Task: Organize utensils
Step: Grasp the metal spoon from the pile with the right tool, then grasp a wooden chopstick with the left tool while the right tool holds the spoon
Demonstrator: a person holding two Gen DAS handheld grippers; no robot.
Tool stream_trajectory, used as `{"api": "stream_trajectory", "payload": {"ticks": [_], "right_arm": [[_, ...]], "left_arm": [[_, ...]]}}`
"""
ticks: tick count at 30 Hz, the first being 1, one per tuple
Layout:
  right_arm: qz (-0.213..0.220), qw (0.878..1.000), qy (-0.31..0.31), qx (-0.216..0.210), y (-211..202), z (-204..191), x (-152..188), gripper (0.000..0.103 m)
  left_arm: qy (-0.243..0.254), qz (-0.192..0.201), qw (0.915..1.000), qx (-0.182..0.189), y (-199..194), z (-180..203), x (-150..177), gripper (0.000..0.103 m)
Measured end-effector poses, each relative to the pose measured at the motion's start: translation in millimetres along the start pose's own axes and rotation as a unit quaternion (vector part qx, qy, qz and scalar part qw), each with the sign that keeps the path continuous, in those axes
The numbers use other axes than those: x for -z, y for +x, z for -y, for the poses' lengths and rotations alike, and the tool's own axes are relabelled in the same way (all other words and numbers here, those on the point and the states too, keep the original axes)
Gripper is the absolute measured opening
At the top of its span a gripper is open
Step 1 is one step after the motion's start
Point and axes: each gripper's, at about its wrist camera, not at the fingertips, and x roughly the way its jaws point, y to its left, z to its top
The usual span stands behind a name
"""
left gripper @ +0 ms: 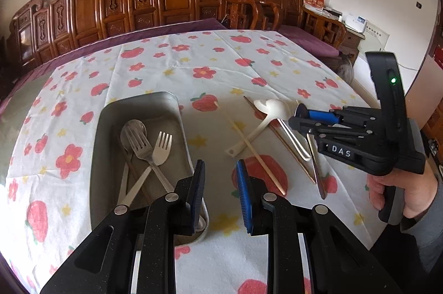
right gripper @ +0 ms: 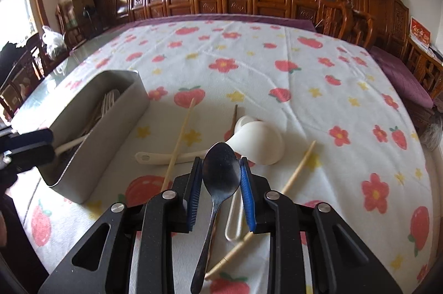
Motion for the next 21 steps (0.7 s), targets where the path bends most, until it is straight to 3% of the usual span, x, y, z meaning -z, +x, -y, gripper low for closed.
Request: {"api": "stream_trajectory", "payload": {"ticks": [10, 21], "right_arm": [[0.036, 0.998, 0.058, -0.017, -21, 48, 9, 0.029], [0.036, 0.995, 0.090, -0.024, -13, 77, 9, 0.029]], "left_arm": [[0.006, -0.043, 0.9990, -0.013, 36, 45, 2, 0.022], [-0.014, -0.096, 0.9950, -0.026, 102, 65, -20, 0.028]]}}
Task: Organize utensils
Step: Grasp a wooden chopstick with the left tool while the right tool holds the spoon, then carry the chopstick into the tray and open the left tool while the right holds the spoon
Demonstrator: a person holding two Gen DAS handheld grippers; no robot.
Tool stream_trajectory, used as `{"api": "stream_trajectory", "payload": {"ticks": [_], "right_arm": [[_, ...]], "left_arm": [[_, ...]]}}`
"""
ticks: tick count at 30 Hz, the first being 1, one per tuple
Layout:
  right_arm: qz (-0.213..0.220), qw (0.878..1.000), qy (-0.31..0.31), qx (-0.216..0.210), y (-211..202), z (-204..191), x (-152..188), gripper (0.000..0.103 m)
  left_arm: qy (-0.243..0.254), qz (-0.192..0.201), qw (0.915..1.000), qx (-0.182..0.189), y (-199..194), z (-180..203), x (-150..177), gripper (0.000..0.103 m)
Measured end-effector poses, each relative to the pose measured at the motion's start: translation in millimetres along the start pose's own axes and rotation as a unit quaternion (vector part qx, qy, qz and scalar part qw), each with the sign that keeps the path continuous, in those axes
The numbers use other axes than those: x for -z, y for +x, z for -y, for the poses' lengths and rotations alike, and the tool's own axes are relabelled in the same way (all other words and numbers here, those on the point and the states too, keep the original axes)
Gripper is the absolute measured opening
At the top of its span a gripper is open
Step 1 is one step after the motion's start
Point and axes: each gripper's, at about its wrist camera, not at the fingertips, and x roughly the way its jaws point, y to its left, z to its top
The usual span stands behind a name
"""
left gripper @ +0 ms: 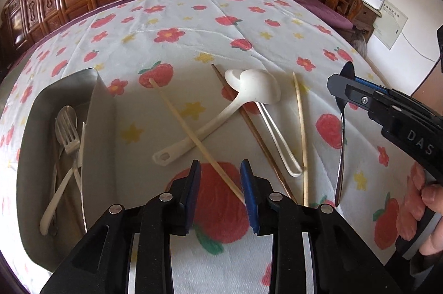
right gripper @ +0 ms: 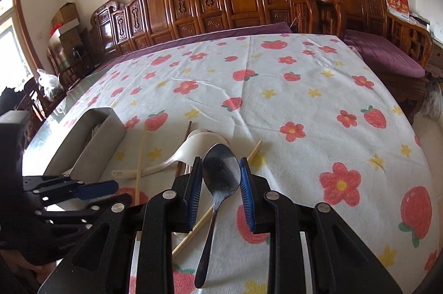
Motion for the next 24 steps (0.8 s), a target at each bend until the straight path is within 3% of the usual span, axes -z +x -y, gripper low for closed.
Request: {"api": "stream_trajectory", "payload": {"ticks": [5, 8, 12, 24], "right_arm": [[0.003, 1.000, 0.004, -0.008, 1, 1, -3, 0.029], [0.005, 1.000, 0.005, -0.013, 0, 0, -4, 0.029], [0.003, 1.000, 0.000, -0.017, 0, -6, -3, 0.029], [0.016, 0.999, -0.018, -0.033, -12, -28, -3, 0.028]], "left_arm": [[-0.002, -0.026, 0.9993, -0.025, 20, 4, 0, 0.028], [-0.006, -0.021, 0.9994, -0.029, 18, 1, 3, 0.026], [-0.010, -0.025, 0.9993, -0.024, 13, -4, 10, 0.005], [-0.006, 0.017, 0.9995, -0.026, -42, -25, 21, 0.004]]}}
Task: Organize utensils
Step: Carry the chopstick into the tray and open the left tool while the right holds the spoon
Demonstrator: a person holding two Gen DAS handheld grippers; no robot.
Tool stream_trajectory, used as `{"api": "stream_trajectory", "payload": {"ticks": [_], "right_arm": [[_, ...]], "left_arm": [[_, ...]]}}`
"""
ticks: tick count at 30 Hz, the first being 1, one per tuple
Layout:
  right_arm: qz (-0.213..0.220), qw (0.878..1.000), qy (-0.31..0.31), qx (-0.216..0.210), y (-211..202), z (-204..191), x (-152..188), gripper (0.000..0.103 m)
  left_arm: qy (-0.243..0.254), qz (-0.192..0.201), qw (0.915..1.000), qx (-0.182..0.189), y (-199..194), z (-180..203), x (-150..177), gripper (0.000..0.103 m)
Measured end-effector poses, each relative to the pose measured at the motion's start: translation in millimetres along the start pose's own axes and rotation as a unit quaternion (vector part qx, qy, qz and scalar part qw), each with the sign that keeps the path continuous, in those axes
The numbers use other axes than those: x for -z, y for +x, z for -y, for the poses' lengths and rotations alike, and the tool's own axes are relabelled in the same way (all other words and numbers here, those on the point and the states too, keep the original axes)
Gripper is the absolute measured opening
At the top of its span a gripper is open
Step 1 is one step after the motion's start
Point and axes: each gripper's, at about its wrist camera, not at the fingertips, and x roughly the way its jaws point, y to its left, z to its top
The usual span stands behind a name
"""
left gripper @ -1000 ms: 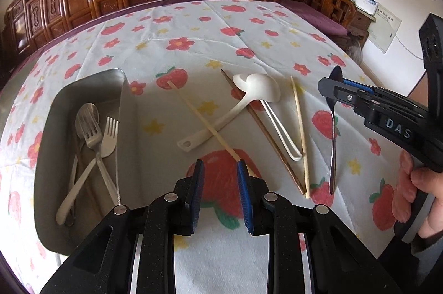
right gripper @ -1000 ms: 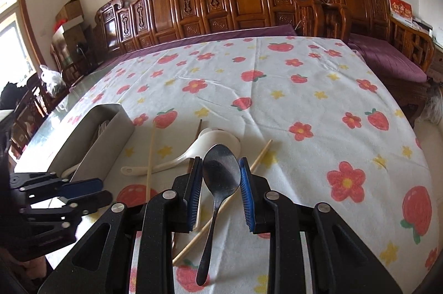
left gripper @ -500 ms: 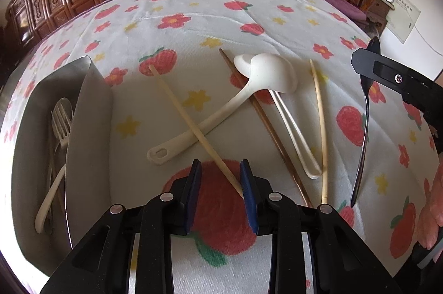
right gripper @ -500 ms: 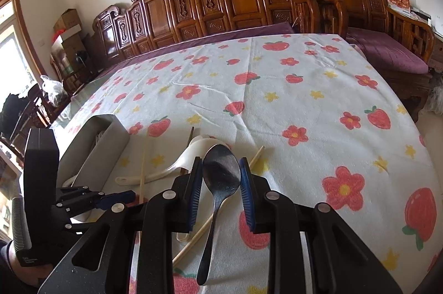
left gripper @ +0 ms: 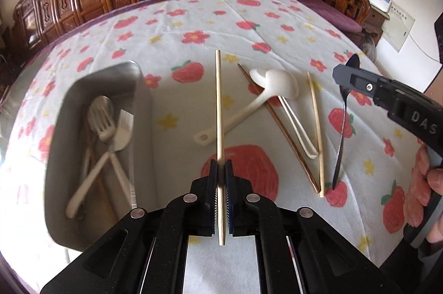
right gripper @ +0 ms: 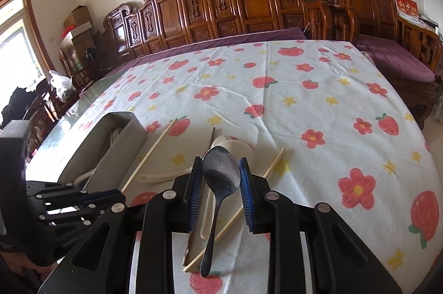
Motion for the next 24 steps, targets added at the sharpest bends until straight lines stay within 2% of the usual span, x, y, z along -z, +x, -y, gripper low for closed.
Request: {"api": "stream_trajectory", "payload": {"ticks": [14, 18, 24], "right_arm": [[0.044, 0.999, -0.026, -0.019, -26, -32, -10, 0.026], [0.046, 0.998, -0.032, -0.024, -27, -36, -11, 0.025], [0.052, 0.998, -0.031, -0.029, -31, -38, -13, 0.025]], "left_arm": [[-0.018, 0.058, 0.9979, -0.020, -70, -59, 1, 0.004], [-0.025, 0.053, 0.9976, -0.037, -71, -78, 6, 0.004], [-0.038, 0.030, 0.9976, -0.049, -54, -103, 14, 0.004]]}}
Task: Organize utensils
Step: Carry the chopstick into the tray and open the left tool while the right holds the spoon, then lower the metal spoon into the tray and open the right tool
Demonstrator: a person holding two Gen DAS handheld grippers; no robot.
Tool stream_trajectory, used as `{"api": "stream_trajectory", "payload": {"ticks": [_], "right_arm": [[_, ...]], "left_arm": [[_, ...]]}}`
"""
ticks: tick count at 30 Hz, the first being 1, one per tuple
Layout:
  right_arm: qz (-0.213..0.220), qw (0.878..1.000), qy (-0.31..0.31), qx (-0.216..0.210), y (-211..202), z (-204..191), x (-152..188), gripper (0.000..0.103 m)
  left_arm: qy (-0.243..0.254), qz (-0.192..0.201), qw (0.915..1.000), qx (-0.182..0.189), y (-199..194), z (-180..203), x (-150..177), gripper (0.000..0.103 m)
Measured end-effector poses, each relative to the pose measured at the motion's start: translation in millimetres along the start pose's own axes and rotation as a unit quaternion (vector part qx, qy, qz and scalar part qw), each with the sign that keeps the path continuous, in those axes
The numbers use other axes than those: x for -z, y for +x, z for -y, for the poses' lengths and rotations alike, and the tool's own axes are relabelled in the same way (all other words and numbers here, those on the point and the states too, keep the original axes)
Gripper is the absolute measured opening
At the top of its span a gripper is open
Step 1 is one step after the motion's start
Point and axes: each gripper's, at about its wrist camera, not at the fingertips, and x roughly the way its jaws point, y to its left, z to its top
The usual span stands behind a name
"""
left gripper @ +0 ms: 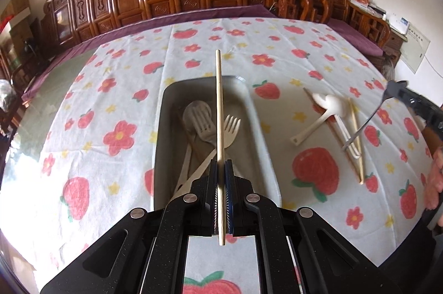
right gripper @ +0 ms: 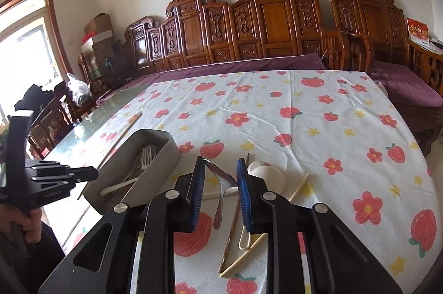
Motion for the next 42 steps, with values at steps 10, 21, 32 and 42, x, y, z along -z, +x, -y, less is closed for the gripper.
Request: {"api": "stream_trajectory", "payload": {"ticks": [10, 21, 32, 42], "right_arm": [[-0.004, 1.000, -0.011, -0.003, 2, -8, 1, 0.025], [-0.010, 0.999, -0.029, -0.011, 5, -25, 2, 0.025], [-0.010, 0.998, -0.063, -0.004, 4, -49, -5, 0.025], [0.002, 0.995, -0.101, 0.002, -6, -87, -33, 0.025]], "left_arm": [[0.006, -0.041, 0.9991, -0.010, 39, -14, 7, 0.004], [0.011, -0.023, 0.9996, -0.010, 47, -23, 4, 0.006], [-0.004, 0.029, 0.9995, 0.011, 21, -33, 5, 0.015], [-0.001, 0.060, 0.9981, 0.013, 2, -44, 2, 0.015]]}}
